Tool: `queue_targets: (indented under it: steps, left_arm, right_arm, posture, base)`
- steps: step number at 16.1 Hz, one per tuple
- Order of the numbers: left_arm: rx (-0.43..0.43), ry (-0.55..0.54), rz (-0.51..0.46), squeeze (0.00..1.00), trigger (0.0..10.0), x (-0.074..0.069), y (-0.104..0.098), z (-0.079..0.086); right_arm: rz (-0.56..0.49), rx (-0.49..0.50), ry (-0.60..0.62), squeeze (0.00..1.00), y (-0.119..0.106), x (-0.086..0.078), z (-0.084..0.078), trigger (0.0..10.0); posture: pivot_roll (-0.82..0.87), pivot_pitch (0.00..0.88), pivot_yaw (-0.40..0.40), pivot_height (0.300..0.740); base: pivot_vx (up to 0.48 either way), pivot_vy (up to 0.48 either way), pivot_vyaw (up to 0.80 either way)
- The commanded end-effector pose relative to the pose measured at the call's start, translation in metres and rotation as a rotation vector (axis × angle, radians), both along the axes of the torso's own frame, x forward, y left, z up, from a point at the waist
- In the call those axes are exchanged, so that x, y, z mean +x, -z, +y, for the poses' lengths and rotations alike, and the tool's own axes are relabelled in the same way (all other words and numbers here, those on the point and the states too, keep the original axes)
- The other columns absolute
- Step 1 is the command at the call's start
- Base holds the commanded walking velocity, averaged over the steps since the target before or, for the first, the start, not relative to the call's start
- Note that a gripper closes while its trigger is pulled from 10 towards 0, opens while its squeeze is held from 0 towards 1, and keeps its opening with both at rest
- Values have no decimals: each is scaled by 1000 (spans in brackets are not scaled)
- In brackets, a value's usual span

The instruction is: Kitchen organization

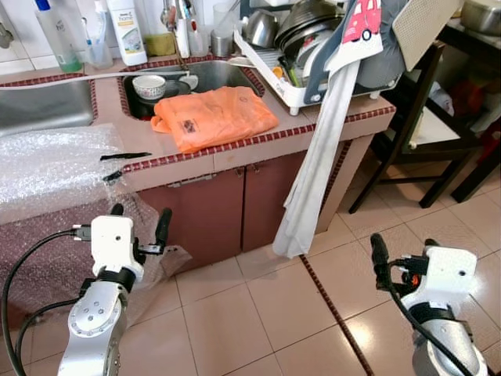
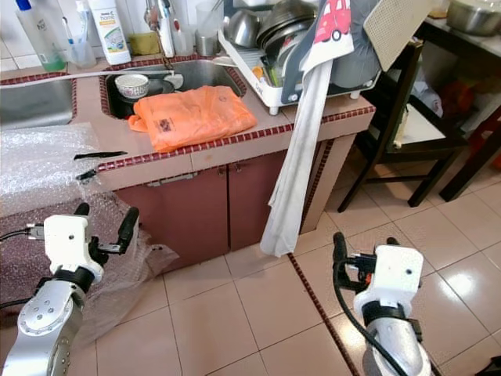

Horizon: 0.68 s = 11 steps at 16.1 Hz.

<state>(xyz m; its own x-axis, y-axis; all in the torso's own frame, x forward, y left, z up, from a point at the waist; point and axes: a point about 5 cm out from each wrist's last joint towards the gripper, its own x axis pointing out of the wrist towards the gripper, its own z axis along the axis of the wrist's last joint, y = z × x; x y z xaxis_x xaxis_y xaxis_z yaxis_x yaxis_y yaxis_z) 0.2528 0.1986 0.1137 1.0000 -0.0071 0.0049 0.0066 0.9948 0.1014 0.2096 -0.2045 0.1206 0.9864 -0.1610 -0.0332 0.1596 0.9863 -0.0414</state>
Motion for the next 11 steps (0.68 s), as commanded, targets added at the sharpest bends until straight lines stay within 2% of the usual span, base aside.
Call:
queue_targets:
  steps: [1,2,3,4,10,11]
  left_arm:
    - [16,-15,1,1000,10000,-1,-2,1]
    - [2,23,-21,957,9529,-1,-5,-1]
    - [0,36,-81,0,902,-3,-12,-2]
    - [-23,55,-73,0,0,-2,-11,-4]
    - [4,27,-78,0,0,3,-13,-1]
    - [5,25,-66,0,10000,4,-12,-1]
  right_arm:
    - [-1,-21,35,1000,-4,1,-6,10000]
    - [0,4,17,1000,-5,3,-6,10000]
    - [-30,19,21,820,-7,2,-7,10000]
    - [-44,24,32,0,-8,1,-9,0]
    - [-51,24,49,0,-11,8,-12,39]
    - [-53,23,57,0,-13,11,-13,10000]
  posture:
    - [-40,109,-10,740]
    - [-39,110,-12,740]
    - [-40,109,-14,740]
    - [-41,110,-14,740]
    - [-36,124,5,740]
    - [-37,127,1,740]
  base:
    - [0,0,0]
    - [0,0,0]
    - [0,0,0]
    - [0,0,0]
    - [0,0,0]
    - [0,0,0]
